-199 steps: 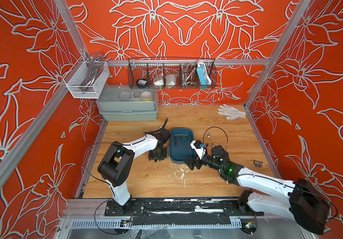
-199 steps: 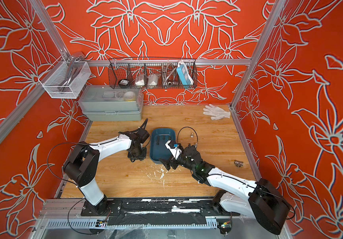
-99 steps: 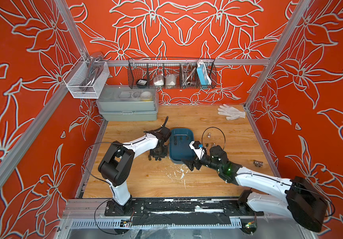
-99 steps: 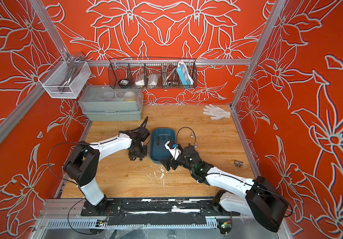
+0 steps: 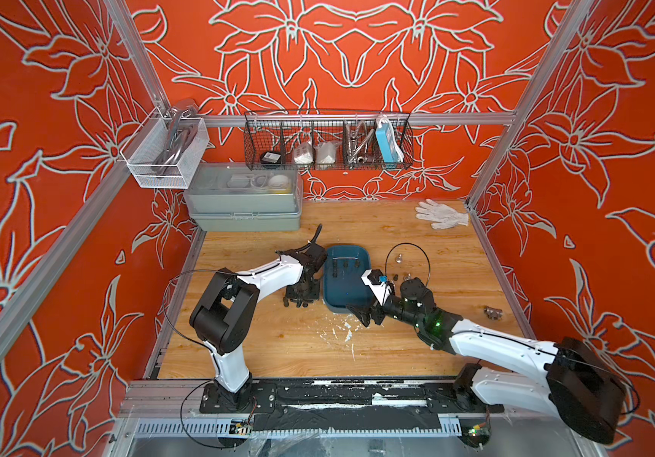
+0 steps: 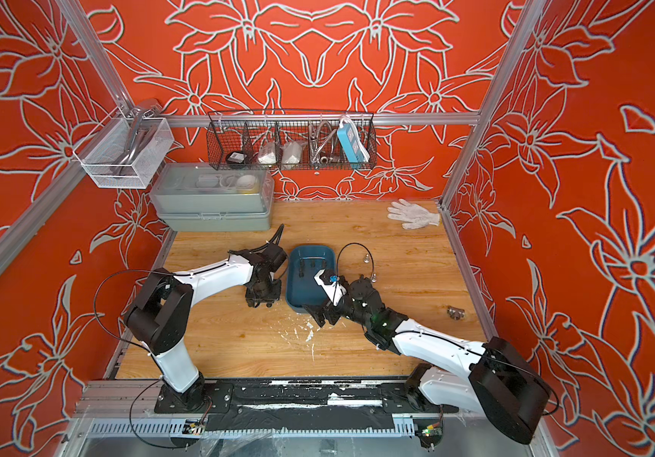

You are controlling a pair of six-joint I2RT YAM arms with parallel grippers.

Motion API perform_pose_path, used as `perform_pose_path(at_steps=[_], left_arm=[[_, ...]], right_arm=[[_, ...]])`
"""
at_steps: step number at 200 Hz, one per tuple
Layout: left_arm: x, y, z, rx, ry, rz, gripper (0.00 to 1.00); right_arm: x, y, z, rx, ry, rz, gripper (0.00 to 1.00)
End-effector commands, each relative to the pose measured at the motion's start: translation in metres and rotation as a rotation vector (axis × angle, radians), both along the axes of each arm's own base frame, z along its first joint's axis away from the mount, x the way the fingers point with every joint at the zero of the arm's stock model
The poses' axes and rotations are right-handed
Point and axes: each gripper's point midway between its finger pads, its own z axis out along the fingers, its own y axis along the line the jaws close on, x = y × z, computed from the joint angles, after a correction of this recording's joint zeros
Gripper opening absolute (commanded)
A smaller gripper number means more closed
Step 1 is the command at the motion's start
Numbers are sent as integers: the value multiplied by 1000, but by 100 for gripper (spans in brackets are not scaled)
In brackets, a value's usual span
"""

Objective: Put the chess pieces into the storage box
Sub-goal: Pick up the chess piece at the center of the board.

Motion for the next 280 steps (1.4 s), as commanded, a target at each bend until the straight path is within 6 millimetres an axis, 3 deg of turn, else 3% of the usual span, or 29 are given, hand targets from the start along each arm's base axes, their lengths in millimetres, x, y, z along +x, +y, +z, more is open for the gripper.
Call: perform_pose_path(at_steps=[1, 104, 156, 228, 250, 280], left_arm=[[-3, 5, -2, 26, 25, 4, 23], [-4, 5, -2, 27, 24, -6, 14], [-2, 7, 13, 32, -8, -10, 11], [16, 5, 75, 14, -146, -15, 11], [26, -6, 103, -3, -206, -44, 12], [44, -37, 133, -40, -275, -109, 12]], right_arm=[[4, 4, 12, 11, -24, -10, 100], [9, 1, 11, -1, -21, -42, 100], [12, -3, 12, 2, -21, -74, 100], [27, -20, 17, 19, -24, -212, 100], [32, -30, 21, 36, -25, -273, 100], [39, -47, 25, 53, -39, -356, 100]])
